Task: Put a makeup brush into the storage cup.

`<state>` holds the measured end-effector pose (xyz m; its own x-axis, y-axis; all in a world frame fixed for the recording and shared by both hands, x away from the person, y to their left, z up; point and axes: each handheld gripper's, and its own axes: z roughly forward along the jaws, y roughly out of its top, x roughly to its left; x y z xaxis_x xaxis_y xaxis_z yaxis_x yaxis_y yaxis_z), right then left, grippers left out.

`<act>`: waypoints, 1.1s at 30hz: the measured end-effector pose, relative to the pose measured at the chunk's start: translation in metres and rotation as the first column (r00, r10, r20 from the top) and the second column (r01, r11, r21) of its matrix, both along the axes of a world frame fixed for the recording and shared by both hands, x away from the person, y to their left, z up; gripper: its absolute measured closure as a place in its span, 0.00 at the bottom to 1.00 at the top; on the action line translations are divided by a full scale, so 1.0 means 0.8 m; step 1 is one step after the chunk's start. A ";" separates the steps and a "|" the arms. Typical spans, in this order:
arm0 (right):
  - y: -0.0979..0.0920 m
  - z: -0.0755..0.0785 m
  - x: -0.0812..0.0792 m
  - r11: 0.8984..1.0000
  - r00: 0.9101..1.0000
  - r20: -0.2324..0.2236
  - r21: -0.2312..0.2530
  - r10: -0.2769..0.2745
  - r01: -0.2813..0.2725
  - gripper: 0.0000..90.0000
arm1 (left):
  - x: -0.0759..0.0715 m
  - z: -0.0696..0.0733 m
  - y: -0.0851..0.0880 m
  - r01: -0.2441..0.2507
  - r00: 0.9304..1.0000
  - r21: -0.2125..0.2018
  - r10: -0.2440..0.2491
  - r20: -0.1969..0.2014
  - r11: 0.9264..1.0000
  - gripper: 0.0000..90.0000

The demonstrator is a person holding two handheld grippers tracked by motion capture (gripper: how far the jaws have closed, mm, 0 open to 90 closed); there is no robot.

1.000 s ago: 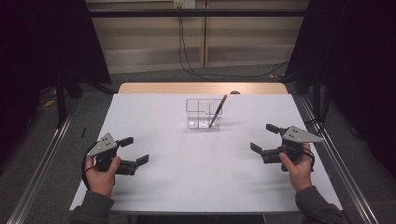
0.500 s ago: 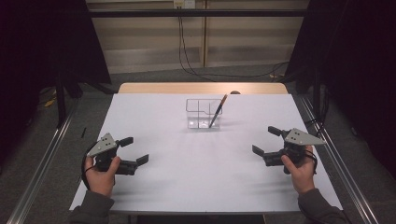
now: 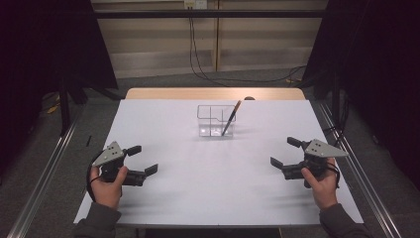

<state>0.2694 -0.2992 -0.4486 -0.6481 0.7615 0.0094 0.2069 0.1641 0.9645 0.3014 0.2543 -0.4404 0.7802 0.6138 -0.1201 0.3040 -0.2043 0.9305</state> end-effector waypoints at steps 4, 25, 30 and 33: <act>-0.003 -0.001 -0.003 1.000 1.000 -0.010 -0.001 0.003 -0.003 0.02 | 0.000 0.000 0.000 0.000 1.000 -0.001 0.000 0.001 1.000 0.03; -0.021 -0.010 -0.027 1.000 0.999 -0.044 -0.018 -0.017 0.016 0.02 | 0.004 0.000 -0.005 -0.003 1.000 -0.014 0.003 0.010 1.000 0.03; -0.026 -0.011 -0.032 0.999 0.999 -0.048 -0.022 -0.024 0.023 0.02 | 0.005 0.000 -0.006 0.008 1.000 0.001 -0.008 0.010 1.000 0.02; -0.029 -0.012 -0.035 0.999 0.998 -0.051 -0.022 -0.027 0.025 0.02 | 0.006 0.000 -0.007 0.003 1.000 -0.008 -0.003 0.008 1.000 0.02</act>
<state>0.2415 -0.3225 -0.4580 -0.6272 0.7785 0.0257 0.2606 0.1786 0.9488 0.3059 0.2487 -0.4402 0.7832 0.6103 -0.1188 0.2959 -0.1978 0.9345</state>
